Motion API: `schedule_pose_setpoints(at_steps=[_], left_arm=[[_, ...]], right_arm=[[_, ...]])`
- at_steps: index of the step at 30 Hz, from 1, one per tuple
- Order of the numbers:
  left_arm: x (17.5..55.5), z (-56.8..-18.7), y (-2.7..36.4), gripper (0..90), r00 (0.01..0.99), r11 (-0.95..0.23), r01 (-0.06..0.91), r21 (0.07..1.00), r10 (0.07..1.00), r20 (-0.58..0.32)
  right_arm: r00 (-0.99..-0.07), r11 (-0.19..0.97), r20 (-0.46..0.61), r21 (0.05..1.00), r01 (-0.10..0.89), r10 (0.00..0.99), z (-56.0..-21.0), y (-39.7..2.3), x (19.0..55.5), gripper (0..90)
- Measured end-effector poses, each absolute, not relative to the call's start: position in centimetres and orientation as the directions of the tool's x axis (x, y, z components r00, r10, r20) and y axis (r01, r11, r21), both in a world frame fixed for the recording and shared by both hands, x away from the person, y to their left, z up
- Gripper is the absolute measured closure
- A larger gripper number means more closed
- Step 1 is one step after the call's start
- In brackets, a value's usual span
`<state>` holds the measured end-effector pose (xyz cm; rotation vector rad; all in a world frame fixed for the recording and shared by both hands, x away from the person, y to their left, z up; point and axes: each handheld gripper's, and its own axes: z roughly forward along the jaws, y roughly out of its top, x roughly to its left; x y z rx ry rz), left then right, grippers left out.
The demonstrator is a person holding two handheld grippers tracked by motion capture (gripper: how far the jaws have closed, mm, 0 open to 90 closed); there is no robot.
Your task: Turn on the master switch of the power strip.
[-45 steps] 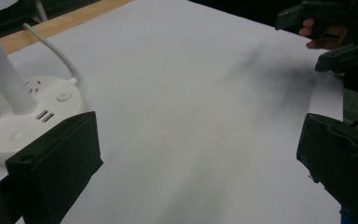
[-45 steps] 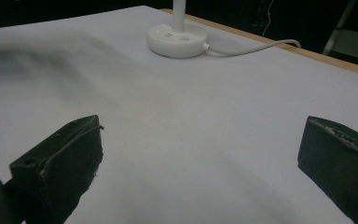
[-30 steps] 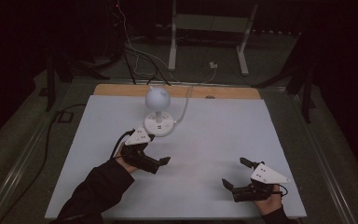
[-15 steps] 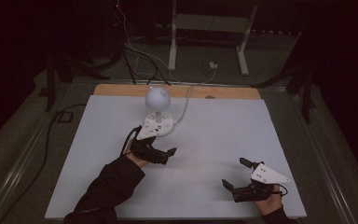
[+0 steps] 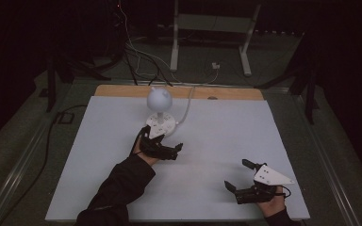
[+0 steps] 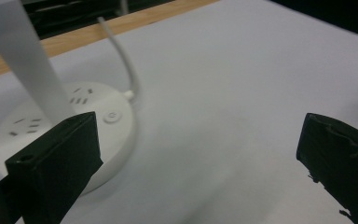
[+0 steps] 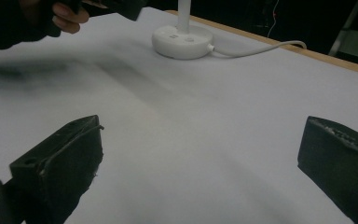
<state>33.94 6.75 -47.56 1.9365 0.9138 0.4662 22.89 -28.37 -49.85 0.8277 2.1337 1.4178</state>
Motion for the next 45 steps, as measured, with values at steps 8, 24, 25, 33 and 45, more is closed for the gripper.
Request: schedule_pose_setpoints(at_steps=[8, 24, 25, 33, 45], left_arm=[[34.7, -48.0, 5.8, 0.2, 0.6, -0.299, 0.431, 0.851, 0.8, -0.023], [36.4, -49.0, 4.8, 22.1, 0.523, -0.338, 0.465, 0.818, 0.85, 0.054], [36.5, -49.1, 4.8, 22.1, 0.517, -0.338, 0.468, 0.817, 0.854, 0.057], [37.3, -49.3, 4.9, 49.5, 0.494, -0.336, 0.471, 0.815, 0.867, 0.072], [39.0, -49.5, 4.7, 83.6, 0.437, -0.331, 0.493, 0.805, 0.894, 0.1]], right_arm=[[-0.723, 0.291, -0.033, 0.927, 0.236, 0.691, -49.8, -28.4, 22.9, 0.0], [-0.728, 0.286, -0.021, 0.927, 0.243, 0.685, -49.9, -28.5, 23.0, 0.0], [-0.728, 0.286, -0.021, 0.927, 0.243, 0.685, -49.9, -28.5, 23.0, 0.0], [-0.729, 0.282, -0.013, 0.927, 0.249, 0.685, -49.9, -28.6, 23.1, 0.0], [-0.734, 0.28, -0.002, 0.925, 0.257, 0.679, -50.0, -28.5, 23.1, 0.0]])
